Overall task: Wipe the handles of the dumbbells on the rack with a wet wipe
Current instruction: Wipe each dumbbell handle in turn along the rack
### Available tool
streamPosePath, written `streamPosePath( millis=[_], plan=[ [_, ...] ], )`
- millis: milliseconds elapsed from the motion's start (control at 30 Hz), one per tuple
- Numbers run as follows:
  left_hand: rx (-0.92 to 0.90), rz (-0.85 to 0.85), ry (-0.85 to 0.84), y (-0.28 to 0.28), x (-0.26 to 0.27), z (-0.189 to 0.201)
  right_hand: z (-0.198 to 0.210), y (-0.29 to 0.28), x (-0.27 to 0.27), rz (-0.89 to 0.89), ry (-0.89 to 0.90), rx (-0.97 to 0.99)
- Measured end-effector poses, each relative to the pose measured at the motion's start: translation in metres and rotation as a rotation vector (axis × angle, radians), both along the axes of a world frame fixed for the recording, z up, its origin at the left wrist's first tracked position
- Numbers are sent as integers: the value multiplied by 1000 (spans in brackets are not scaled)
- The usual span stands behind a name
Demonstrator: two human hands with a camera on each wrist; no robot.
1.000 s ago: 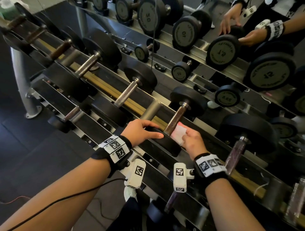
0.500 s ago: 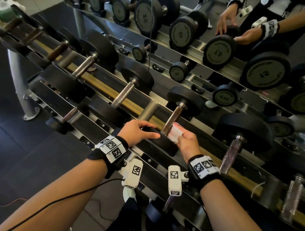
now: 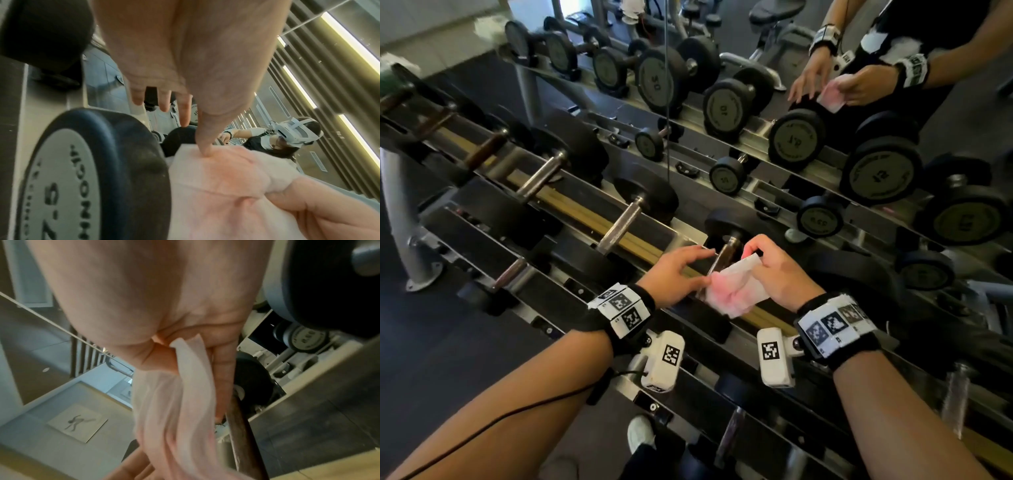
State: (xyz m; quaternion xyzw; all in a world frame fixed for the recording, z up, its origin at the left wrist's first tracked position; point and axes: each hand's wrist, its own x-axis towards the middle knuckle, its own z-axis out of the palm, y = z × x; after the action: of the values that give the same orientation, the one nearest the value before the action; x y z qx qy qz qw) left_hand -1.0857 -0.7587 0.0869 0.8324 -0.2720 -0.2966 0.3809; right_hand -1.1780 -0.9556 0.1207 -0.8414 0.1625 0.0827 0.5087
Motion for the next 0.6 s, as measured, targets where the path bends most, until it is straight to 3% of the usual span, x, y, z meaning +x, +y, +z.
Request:
streamPosePath(
  millis=[100, 233, 467, 533, 600],
  plan=[
    [-26, -77, 86, -11, -1, 10, 11, -4, -1, 16, -25, -12],
    [-278, -26, 325, -18, -7, 18, 17, -14, -1, -7, -81, -51],
    [-296, 47, 322, -30, -24, 31, 21, -25, -8, -6, -150, 41],
    [-312, 115, 280, -31, -28, 31, 19, -26, -9, -136, -237, 116],
    [-383, 221, 322, -34, -33, 31, 14, -23, -10, -368, -292, 321]
  ],
)
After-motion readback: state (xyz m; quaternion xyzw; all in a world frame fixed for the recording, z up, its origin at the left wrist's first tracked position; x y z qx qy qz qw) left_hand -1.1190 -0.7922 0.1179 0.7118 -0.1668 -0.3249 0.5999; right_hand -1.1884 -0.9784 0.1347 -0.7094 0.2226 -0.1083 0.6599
